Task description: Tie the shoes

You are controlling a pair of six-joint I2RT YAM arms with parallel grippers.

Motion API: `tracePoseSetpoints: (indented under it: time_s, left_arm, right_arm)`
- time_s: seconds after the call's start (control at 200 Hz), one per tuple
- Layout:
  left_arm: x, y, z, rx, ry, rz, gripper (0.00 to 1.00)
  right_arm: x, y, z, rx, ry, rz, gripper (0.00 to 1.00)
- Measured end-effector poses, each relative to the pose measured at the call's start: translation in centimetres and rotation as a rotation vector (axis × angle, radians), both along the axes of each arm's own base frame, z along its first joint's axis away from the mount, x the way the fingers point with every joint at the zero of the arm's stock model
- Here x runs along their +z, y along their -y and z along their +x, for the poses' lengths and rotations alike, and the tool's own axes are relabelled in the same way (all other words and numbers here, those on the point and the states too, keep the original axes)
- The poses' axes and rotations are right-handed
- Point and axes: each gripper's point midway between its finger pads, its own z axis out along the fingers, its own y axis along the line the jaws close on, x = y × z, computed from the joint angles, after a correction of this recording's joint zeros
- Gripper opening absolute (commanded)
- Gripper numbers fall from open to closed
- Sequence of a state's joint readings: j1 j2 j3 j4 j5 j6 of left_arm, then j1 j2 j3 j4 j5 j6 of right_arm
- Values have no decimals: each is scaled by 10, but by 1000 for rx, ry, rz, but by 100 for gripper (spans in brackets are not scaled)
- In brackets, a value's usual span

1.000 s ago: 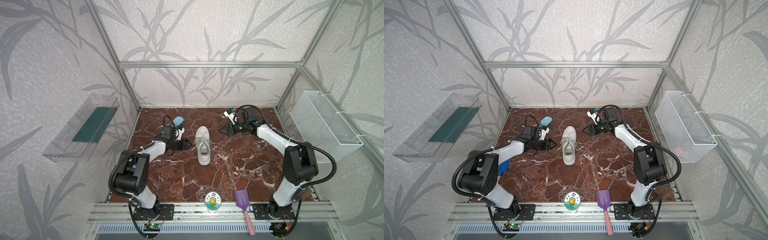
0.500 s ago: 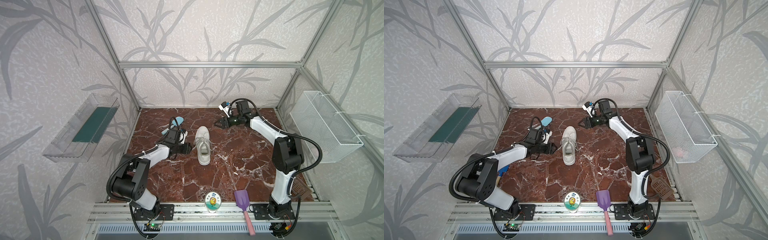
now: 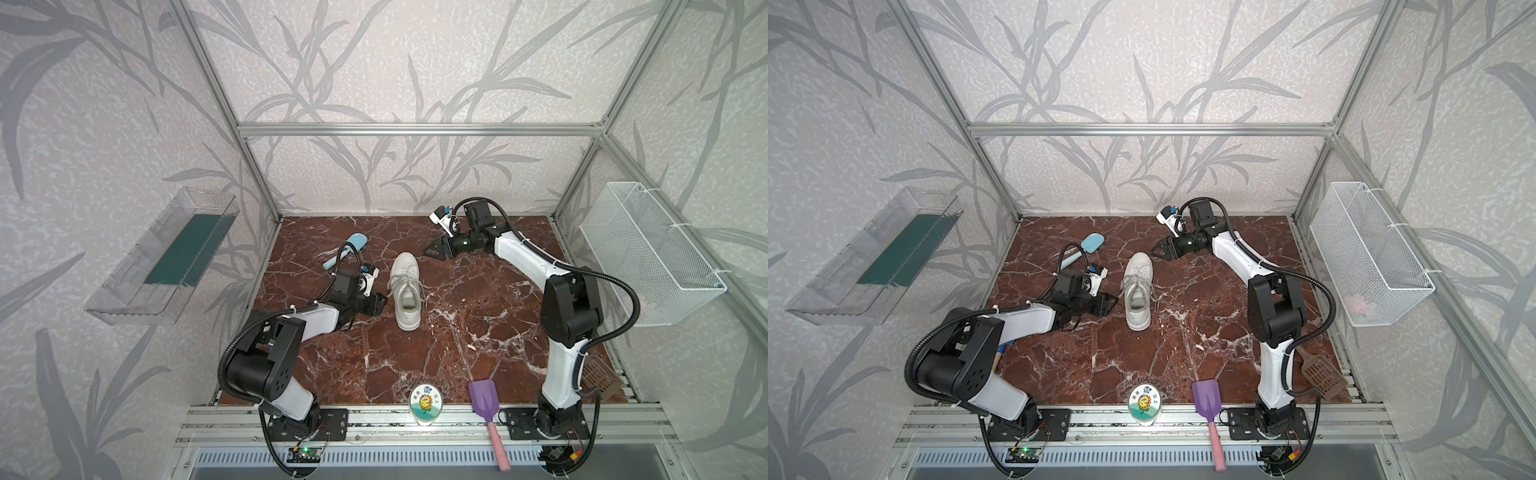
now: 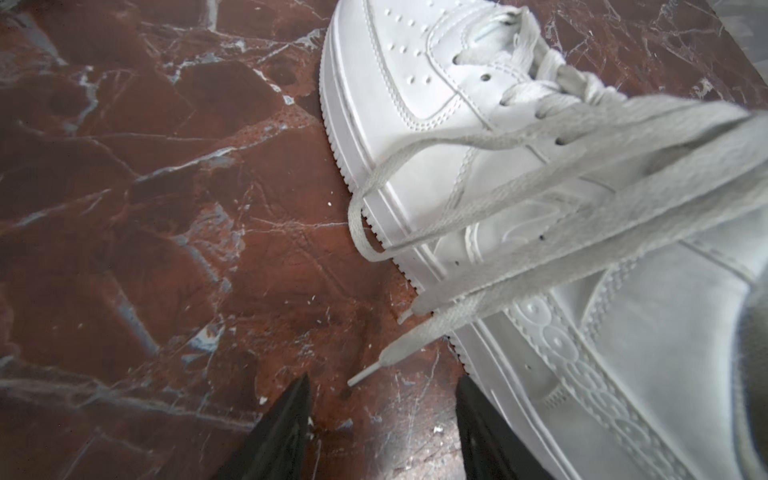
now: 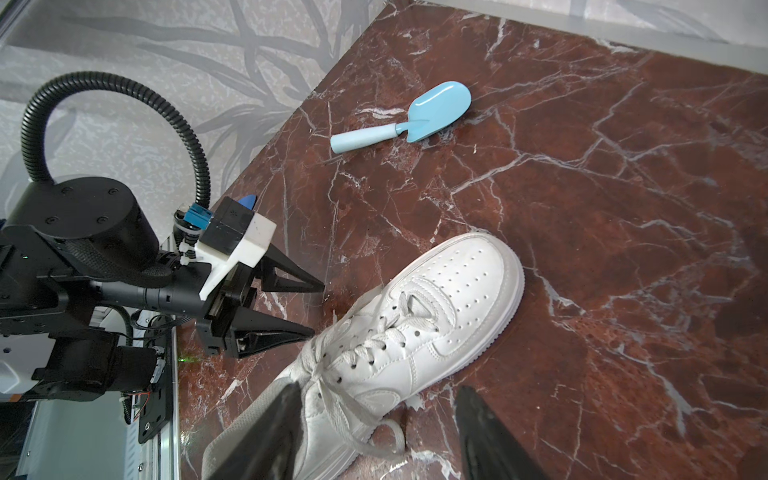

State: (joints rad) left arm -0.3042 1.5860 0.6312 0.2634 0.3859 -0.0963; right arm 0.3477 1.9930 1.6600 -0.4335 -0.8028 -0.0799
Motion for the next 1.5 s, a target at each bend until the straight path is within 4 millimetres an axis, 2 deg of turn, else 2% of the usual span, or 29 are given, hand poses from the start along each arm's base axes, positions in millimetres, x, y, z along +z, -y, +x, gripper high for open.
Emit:
tracePoseSetpoints:
  time_s: [0.285, 0.555, 0.7, 0.945, 1.245, 1.5]
  left_arm:
    - [-19, 5, 3, -26, -27, -2, 52]
    - [-19, 9, 5, -43, -6, -3, 45]
    - [-21, 12, 6, -52, 6, 8, 34]
    - [-20, 12, 6, -47, 35, 24, 0]
    - [-8, 12, 3, -44, 79, 25, 0]
    - [1, 16, 1, -45, 104, 23, 0]
  right_arm:
    - [-2, -5, -6, 12, -12, -6, 59]
    - [-3, -5, -5, 9, -11, -11, 58]
    - [-4, -8, -5, 14, -12, -11, 58]
    - [-9, -25, -6, 45, -16, -16, 58]
    - [-9, -53, -9, 110, 32, -79, 58]
    - [-23, -79, -18, 188, 53, -181, 54]
